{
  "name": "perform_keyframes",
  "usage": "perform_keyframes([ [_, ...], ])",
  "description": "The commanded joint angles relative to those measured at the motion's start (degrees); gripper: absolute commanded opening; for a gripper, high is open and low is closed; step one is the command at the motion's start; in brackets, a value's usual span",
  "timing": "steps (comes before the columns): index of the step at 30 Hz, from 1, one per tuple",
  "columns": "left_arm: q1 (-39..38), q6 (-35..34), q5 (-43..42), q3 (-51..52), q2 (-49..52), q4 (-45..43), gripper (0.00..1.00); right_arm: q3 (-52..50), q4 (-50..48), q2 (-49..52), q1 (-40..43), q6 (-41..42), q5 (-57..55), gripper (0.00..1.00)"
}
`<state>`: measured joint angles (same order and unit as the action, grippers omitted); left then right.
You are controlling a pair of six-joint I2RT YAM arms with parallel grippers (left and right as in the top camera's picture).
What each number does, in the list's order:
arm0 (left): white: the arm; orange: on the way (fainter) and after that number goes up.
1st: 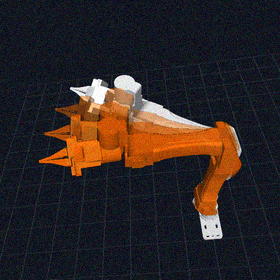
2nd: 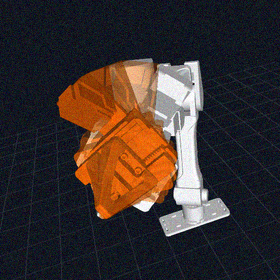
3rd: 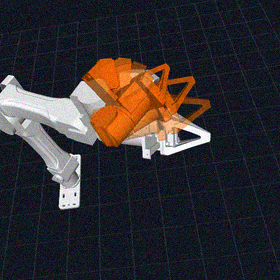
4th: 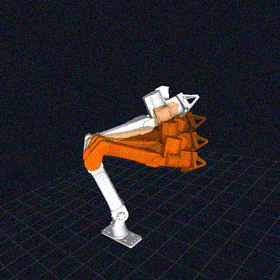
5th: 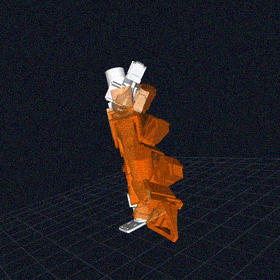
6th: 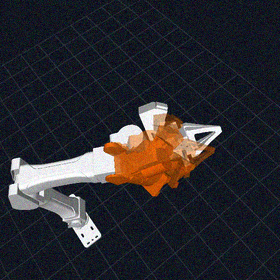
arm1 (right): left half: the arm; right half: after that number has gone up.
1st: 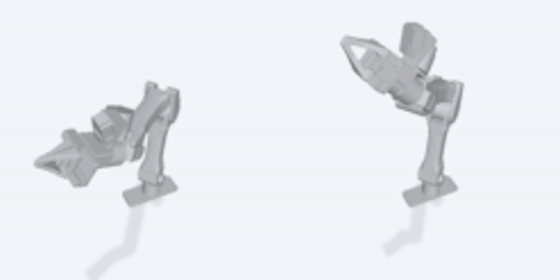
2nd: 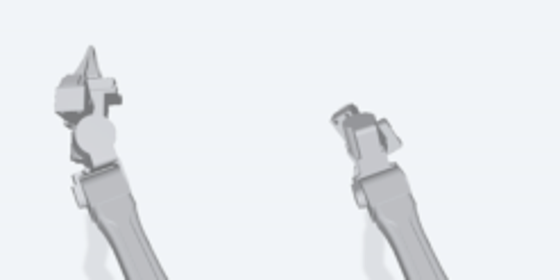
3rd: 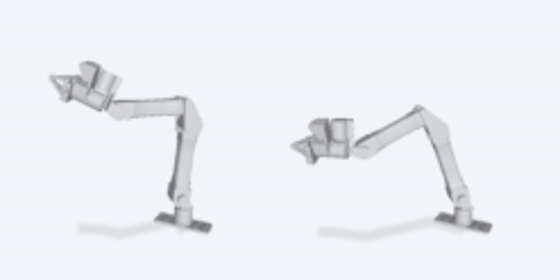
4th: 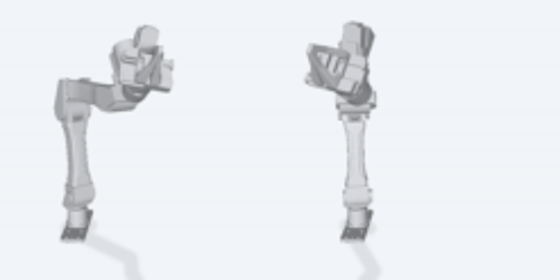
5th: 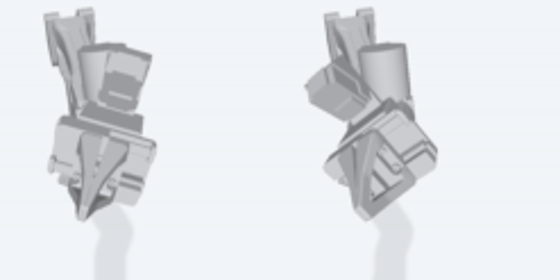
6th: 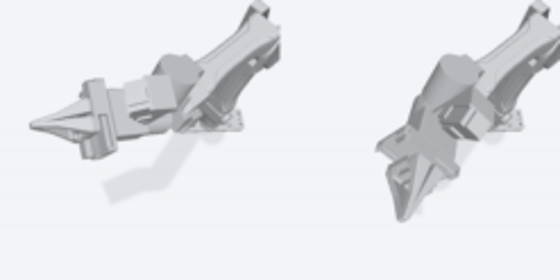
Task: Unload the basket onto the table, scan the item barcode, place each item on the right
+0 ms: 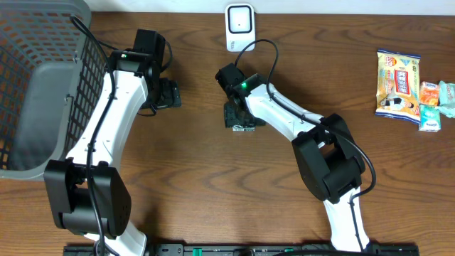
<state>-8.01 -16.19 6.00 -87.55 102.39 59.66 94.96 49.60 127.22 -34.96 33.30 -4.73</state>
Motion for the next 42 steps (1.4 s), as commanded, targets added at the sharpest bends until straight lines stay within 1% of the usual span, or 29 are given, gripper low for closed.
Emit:
perform_keyframes([
  [1,0.1,0.5,0.7,0.1,-0.1,0.3,0.98,-1.2,0.0,-0.2,-0.2,0.5,-1.2,0.61],
  [7,0.1,0.5,0.7,0.1,-0.1,0.3,0.98,0.5,0.3,-0.2,0.8,-0.2,-0.9,0.59],
  [13,0.1,0.5,0.7,0.1,-0.1,0.3,0.98,2.4,0.7,-0.2,0.8,-1.4,-0.9,0.59],
  [17,0.1,0.5,0.7,0.1,-0.1,0.3,0.98,4.0,1.0,-0.2,0.9,-3.7,-0.9,0.61],
  [23,0.1,0.5,0.7,0.1,-0.1,0.3,0.98,7.0,2.2,-0.2,1.3,-3.8,-0.9,0.61],
  [30,0.1,0.5,0.7,0.1,-0.1,0.3,0.98,10.4,2.4,-0.2,2.9,-6.0,-0.9,0.6],
  [38,0.1,0.5,0.7,0.1,-0.1,0.3,0.98,10.8,1.7,-0.2,4.5,-6.2,-0.9,0.6],
  [42,0.1,0.5,0.7,0.1,-0.1,0.3,0.98,10.8,-0.1,-0.2,4.6,-8.7,-0.9,0.61],
])
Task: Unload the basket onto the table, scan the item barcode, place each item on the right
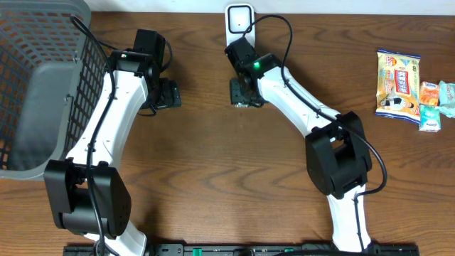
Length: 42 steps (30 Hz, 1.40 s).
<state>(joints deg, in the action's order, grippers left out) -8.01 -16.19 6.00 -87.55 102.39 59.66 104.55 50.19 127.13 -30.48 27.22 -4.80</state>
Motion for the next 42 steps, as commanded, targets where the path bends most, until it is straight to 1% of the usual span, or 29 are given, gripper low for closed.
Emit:
perform_keyframes([
  [1,0.1,0.5,0.7,0.1,-0.1,0.3,0.98,1.2,-1.0,-0.2,0.1,-2.7,-0.9,0.62],
  [4,0.1,0.5,0.7,0.1,-0.1,0.3,0.98,1.2,-3.2,-0.2,0.3,-2.7,-0.9,0.62],
  [11,0.1,0.5,0.7,0.1,-0.1,0.3,0.98,1.2,-10.7,-0.2,1.0,-5.8,-0.9,0.62],
  [17,0.1,0.5,0.7,0.1,-0.1,0.3,0.98,1.2,-18.9,-0.2,3.3,-10.7,-1.1,0.62],
  [19,0.1,0.5,0.7,0.1,-0.1,0.3,0.98,1.2,-20.0,-0.2,4.2,-11.1,-1.1,0.62],
  [23,0.1,0.5,0.7,0.1,-0.1,0.3,0.98,1.2,-18.6,-0.1,5.8,-9.4,2.2,0.62],
  [26,0.1,0.5,0.7,0.1,-0.1,0.3,0.98,1.2,-17.6,-0.1,6.1,-8.5,5.6,0.66],
  [30,0.1,0.5,0.7,0.1,-0.1,0.3,0.98,1.2,-16.7,-0.1,4.5,-4.2,5.6,0.66],
  [33,0.1,0.5,0.7,0.1,-0.1,0.3,0.98,1.2,-14.7,-0.1,4.2,1.1,5.6,0.7],
  [34,0.1,0.5,0.7,0.1,-0.1,0.3,0.98,1.2,-14.3,-0.1,4.2,1.7,5.6,0.7],
  [42,0.1,0.5,0.7,0.1,-0.1,0.3,0.98,1.2,-13.5,0.1,4.4,1.6,5.8,0.72],
])
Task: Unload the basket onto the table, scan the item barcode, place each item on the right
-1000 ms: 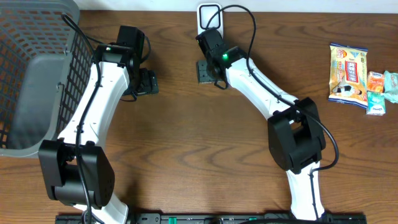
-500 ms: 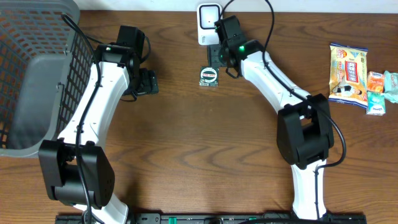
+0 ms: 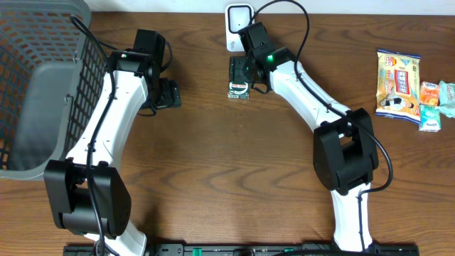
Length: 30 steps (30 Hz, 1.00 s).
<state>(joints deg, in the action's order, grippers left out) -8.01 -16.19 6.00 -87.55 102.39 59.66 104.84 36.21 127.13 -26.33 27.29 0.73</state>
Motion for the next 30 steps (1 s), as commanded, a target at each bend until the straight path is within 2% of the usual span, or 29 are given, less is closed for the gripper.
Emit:
perform_keyframes([
  [1,0.1,0.5,0.7,0.1,-0.1,0.3,0.98,0.9,0.5,0.1,0.2,1.6,0.3,0.72],
  [22,0.1,0.5,0.7,0.1,-0.1,0.3,0.98,0.9,1.0,5.2,-3.9,2.8,-9.5,0.72],
  [30,0.1,0.5,0.7,0.1,-0.1,0.3,0.98,0.9,0.5,7.9,-4.2,2.9,-9.4,0.73],
])
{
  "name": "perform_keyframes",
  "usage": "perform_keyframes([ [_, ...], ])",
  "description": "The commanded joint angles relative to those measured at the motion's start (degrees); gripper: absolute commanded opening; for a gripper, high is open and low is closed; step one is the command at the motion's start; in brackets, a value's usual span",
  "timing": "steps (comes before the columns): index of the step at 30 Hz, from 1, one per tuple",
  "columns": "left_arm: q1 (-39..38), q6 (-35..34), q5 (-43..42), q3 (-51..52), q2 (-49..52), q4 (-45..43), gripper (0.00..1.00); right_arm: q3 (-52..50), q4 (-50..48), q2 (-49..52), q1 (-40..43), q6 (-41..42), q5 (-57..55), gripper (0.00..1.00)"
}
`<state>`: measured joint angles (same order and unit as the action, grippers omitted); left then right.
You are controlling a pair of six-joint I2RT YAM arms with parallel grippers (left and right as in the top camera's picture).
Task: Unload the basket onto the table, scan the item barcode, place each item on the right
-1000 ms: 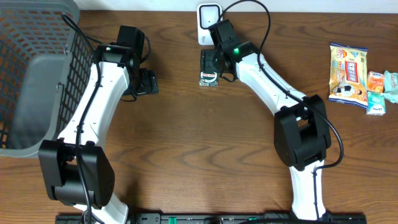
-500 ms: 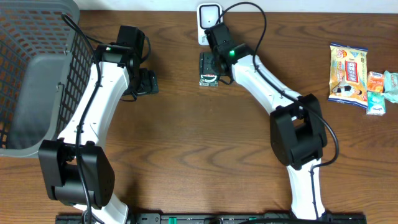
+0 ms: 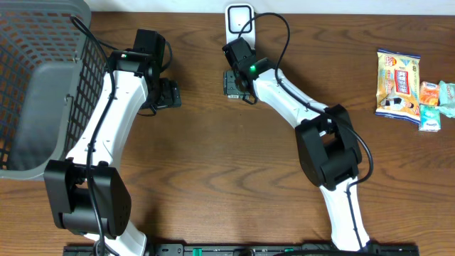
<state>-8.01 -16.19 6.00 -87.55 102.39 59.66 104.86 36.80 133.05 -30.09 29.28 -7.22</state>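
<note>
A white barcode scanner [image 3: 239, 20] stands at the far edge of the table, in the middle. Just in front of it and slightly to its left, my right gripper [image 3: 230, 84] is shut on a small dark packet [image 3: 229, 80], held above the wood. Little of the packet's face shows under the fingers. My left gripper [image 3: 168, 94] hangs low over the table left of centre with nothing seen in it. Its fingers are too dark to read.
A large grey mesh basket [image 3: 35, 85] fills the far left. At the far right lie a yellow snack bag [image 3: 398, 82] and a few small packets [image 3: 429, 107]. Black cables run from both wrists.
My right gripper, still holding the packet, has shifted a little left and its wrist has turned; the packet's light label showed then and barely shows now. The left arm is unchanged.
My right gripper held the packet over mid-table, well short of the scanner. It was then closer to the scanner, then right in front of it with the label showing. Now it sits slightly left of that spot. The left arm stayed put throughout.
</note>
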Motion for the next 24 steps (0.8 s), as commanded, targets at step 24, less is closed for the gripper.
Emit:
perform_keyframes([
  [24,0.1,0.5,0.7,0.1,-0.1,0.3,0.98,1.4,-5.0,3.8,0.0,-6.2,-4.1,0.51],
])
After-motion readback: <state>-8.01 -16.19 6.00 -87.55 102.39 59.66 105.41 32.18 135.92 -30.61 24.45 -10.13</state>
